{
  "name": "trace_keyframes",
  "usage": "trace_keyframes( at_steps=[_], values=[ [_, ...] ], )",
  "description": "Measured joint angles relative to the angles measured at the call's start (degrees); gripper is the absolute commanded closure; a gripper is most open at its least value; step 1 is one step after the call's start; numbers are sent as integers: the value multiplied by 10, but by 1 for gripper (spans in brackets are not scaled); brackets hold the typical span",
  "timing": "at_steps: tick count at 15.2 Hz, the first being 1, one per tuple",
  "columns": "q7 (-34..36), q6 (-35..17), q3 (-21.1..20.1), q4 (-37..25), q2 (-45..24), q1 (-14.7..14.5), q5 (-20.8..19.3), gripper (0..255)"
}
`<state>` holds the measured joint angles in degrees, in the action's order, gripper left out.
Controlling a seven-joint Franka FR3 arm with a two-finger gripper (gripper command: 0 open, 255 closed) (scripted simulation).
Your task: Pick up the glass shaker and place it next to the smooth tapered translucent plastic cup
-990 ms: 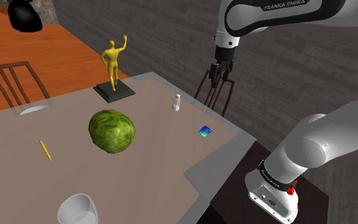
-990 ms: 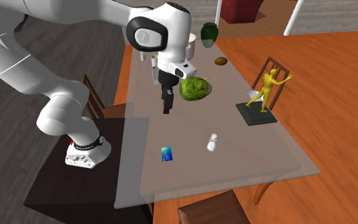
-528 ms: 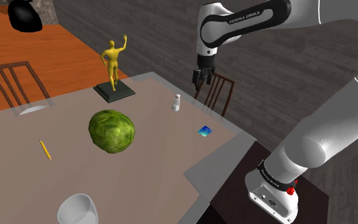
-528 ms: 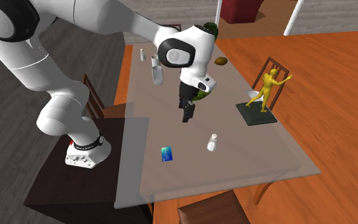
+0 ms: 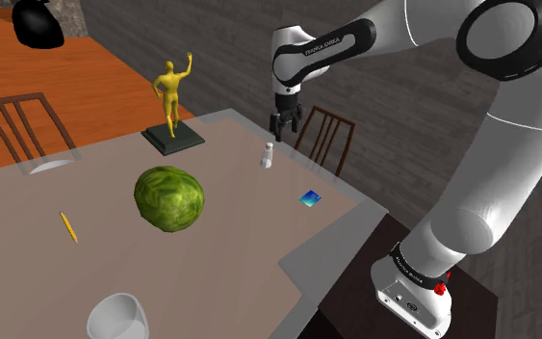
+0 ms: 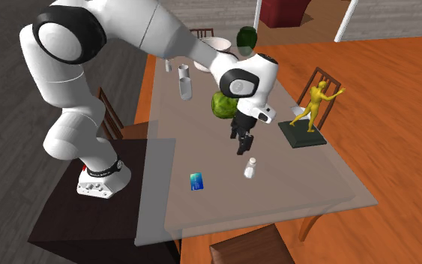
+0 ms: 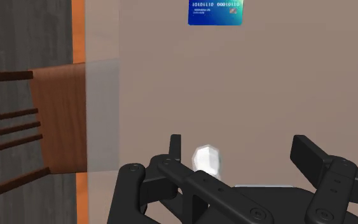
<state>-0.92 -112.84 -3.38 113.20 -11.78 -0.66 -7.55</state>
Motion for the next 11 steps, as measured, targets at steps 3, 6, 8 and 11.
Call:
trace_keyframes(
  at_steps=[3,6,8,11],
  values=[
    [7,-8,0,-56,-69,-6,-10,0],
    [7,-4,3,-126,-140,-9,-20,0],
    [10,2,4,-174,-186,-14,-25,0],
    [6,9,7,-231,-239,-16,-30,0]
  ],
)
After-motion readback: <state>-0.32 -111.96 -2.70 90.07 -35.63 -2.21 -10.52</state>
